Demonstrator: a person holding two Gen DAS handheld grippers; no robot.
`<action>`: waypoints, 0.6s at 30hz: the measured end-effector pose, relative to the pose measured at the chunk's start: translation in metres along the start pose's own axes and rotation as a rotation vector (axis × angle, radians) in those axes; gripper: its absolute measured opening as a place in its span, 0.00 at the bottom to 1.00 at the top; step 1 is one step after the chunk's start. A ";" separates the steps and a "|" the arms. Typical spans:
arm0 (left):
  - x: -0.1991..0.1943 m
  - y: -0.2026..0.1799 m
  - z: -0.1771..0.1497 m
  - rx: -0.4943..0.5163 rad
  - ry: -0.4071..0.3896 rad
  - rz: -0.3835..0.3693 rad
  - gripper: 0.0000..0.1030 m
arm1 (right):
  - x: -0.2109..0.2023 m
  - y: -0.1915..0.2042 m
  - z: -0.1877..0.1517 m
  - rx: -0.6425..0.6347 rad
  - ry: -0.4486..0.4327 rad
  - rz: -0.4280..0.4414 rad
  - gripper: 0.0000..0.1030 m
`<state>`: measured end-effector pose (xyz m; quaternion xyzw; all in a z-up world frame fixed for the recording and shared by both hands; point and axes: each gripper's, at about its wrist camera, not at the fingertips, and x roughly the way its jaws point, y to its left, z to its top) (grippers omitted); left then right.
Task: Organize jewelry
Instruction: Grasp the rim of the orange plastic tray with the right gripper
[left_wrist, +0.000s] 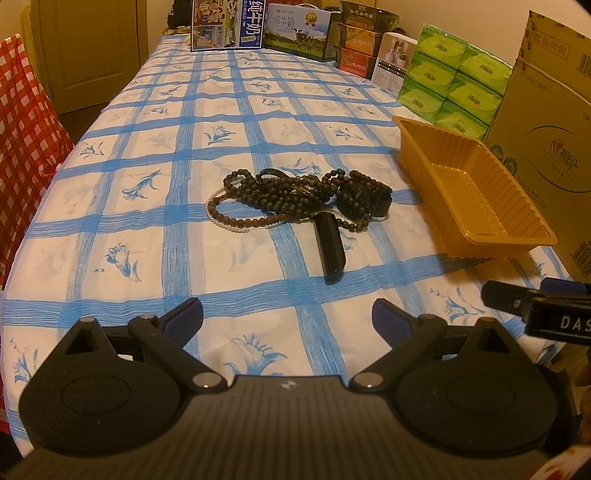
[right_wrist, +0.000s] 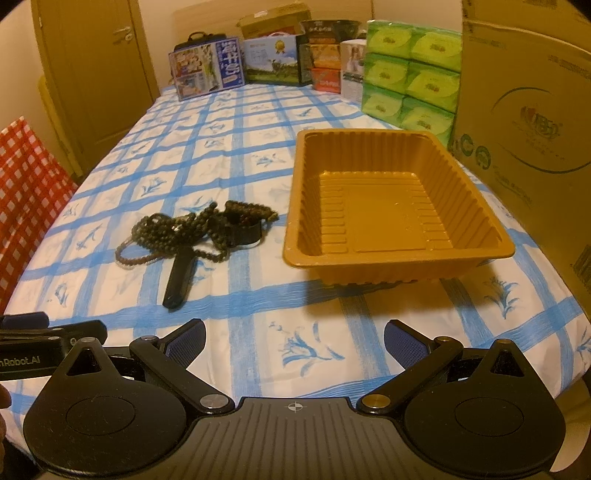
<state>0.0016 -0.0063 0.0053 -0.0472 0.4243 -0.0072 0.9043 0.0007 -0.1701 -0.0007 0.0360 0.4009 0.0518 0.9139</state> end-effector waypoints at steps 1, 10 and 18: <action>0.000 -0.001 0.001 -0.004 -0.002 -0.005 0.94 | -0.001 -0.003 0.000 0.013 -0.017 -0.007 0.99; 0.013 0.000 0.025 -0.058 -0.018 -0.056 0.94 | -0.015 -0.066 0.022 0.134 -0.176 -0.118 0.99; 0.034 -0.005 0.038 -0.096 -0.048 -0.100 0.94 | 0.010 -0.137 0.045 0.189 -0.233 -0.180 0.83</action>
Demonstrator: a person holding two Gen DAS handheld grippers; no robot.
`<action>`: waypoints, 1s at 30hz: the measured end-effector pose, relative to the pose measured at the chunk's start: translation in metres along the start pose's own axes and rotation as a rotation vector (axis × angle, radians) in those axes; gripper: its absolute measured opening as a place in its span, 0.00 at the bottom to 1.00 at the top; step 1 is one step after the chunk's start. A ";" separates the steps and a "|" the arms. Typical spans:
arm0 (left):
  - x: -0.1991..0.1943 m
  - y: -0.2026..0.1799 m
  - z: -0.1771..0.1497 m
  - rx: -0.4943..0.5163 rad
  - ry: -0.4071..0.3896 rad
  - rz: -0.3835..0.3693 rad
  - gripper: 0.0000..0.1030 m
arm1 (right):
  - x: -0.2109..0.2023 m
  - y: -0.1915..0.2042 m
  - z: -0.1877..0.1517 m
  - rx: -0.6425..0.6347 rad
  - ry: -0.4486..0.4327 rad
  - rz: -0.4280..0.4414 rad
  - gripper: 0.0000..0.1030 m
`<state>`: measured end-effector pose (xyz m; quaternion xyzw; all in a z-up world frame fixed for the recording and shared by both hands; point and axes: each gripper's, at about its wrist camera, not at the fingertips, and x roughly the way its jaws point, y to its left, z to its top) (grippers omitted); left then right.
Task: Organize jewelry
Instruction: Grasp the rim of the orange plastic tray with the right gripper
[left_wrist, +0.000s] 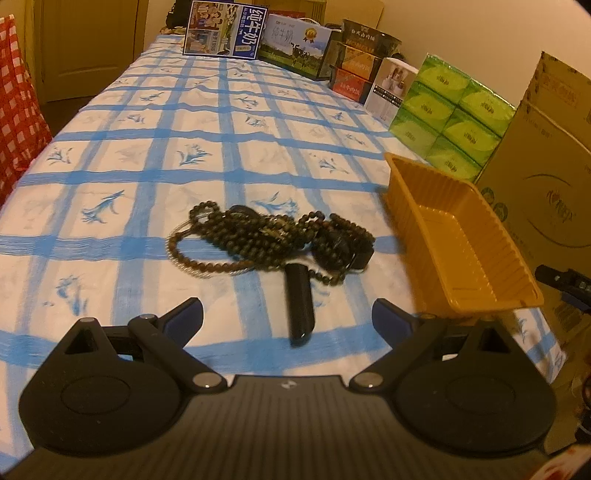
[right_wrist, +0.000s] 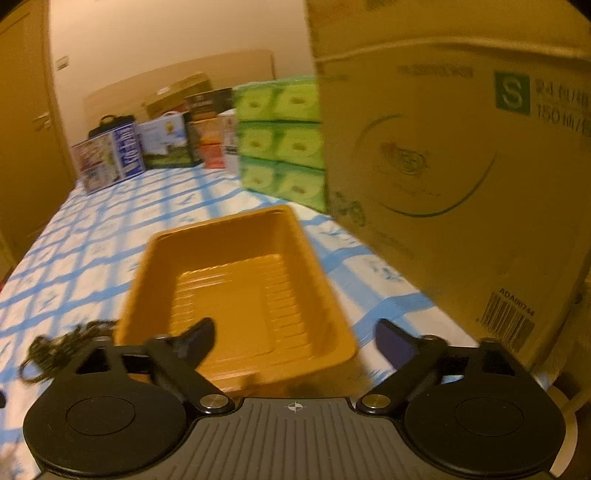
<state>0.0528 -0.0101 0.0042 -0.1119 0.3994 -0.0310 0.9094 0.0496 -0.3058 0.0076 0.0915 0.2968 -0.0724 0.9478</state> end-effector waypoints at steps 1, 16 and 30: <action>0.003 -0.001 0.000 -0.006 -0.007 -0.011 0.94 | 0.006 -0.006 0.001 0.014 -0.002 0.001 0.81; 0.029 0.001 -0.004 -0.028 -0.006 -0.059 0.92 | 0.069 -0.046 -0.016 0.191 0.011 0.060 0.41; 0.036 0.007 -0.008 0.004 0.014 -0.038 0.88 | 0.066 -0.042 -0.009 0.207 0.028 0.055 0.10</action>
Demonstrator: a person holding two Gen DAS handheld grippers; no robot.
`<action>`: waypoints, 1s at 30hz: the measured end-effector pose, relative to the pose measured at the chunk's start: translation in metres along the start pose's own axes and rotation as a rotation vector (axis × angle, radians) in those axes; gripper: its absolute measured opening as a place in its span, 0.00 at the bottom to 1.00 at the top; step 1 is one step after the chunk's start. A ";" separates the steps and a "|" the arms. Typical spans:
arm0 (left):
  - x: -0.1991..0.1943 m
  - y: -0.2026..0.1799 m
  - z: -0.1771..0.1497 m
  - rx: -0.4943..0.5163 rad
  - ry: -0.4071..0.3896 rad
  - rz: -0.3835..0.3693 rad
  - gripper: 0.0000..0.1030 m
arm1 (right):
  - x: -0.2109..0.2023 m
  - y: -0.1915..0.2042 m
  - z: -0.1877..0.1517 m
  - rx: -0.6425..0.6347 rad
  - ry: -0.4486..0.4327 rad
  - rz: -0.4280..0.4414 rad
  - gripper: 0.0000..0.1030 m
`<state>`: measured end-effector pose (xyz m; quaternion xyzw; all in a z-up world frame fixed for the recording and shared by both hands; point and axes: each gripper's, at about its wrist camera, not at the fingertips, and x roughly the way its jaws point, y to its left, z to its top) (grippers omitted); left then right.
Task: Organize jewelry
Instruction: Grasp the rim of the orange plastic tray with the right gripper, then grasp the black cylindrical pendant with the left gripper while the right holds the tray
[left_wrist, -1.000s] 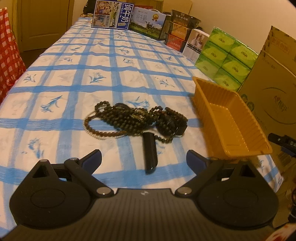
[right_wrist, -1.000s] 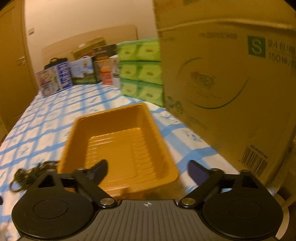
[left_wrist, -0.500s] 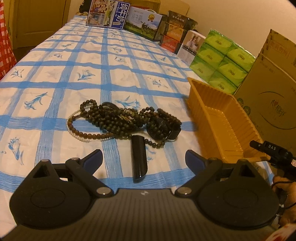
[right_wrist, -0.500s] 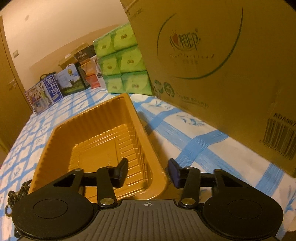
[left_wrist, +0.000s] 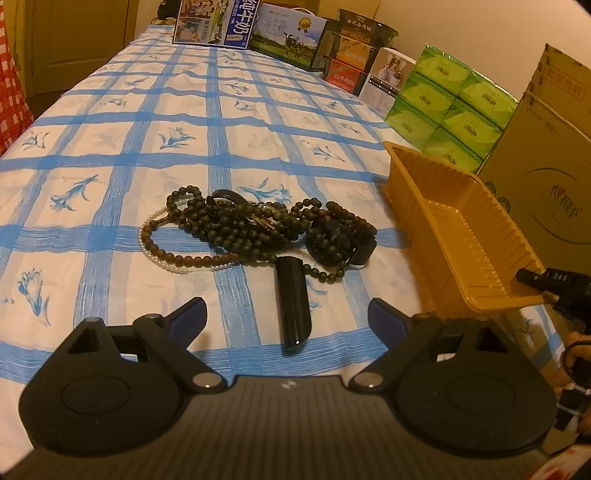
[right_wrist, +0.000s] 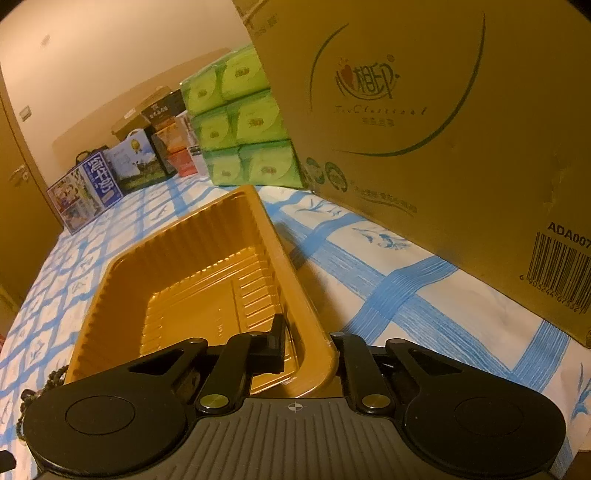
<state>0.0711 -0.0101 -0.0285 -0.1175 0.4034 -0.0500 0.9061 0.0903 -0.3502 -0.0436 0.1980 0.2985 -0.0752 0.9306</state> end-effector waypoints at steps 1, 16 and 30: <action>0.001 0.000 0.000 0.010 0.001 0.002 0.88 | -0.002 0.002 0.001 -0.009 -0.002 0.002 0.09; 0.036 -0.023 -0.001 0.243 0.030 0.054 0.47 | -0.031 0.050 0.002 -0.279 -0.072 -0.023 0.05; 0.033 -0.023 0.003 0.258 0.042 0.038 0.18 | -0.047 0.070 -0.007 -0.458 -0.105 -0.028 0.05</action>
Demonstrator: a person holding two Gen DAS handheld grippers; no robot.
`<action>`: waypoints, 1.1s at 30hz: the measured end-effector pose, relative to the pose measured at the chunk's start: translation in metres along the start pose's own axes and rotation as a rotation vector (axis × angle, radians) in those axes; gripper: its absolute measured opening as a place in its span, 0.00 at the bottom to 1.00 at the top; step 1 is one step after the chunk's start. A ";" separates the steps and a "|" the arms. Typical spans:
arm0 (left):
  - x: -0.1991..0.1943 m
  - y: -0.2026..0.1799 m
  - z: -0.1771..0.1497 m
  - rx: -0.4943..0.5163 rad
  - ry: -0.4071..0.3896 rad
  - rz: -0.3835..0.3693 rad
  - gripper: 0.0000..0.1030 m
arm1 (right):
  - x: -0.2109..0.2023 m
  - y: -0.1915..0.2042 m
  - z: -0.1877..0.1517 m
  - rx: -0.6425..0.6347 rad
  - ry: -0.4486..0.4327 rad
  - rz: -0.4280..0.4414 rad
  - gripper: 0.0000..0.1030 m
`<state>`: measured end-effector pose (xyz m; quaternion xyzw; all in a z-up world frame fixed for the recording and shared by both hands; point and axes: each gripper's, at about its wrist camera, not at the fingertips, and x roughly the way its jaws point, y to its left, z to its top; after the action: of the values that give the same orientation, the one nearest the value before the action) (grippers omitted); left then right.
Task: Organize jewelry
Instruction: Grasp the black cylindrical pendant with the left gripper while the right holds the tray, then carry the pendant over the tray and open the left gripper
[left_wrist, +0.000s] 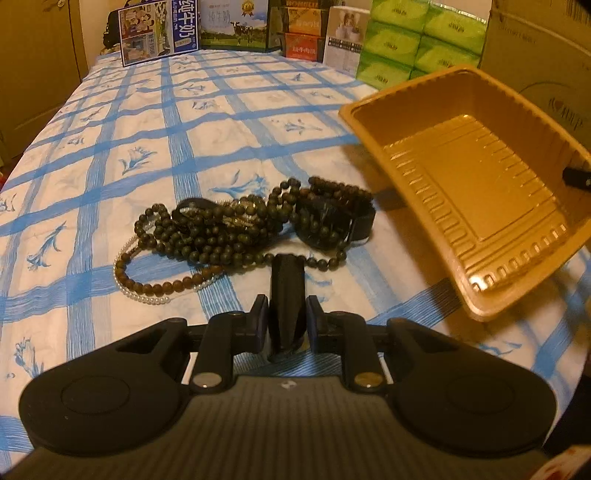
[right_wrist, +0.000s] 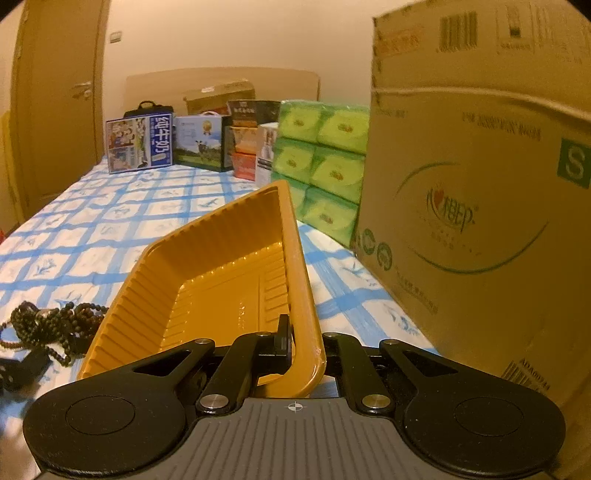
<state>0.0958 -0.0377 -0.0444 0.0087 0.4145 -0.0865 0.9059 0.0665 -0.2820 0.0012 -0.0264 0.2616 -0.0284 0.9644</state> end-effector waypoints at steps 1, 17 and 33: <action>-0.003 0.000 0.003 -0.010 -0.004 -0.013 0.18 | 0.000 0.001 0.000 -0.008 -0.001 0.000 0.05; -0.027 -0.053 0.061 -0.038 -0.136 -0.245 0.18 | -0.005 0.004 0.002 0.002 0.020 -0.006 0.05; -0.004 -0.081 0.051 -0.008 -0.094 -0.320 0.32 | -0.002 0.001 -0.001 0.031 0.026 0.001 0.05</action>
<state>0.1178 -0.1211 -0.0032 -0.0652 0.3684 -0.2280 0.8989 0.0642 -0.2808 0.0014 -0.0109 0.2738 -0.0322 0.9612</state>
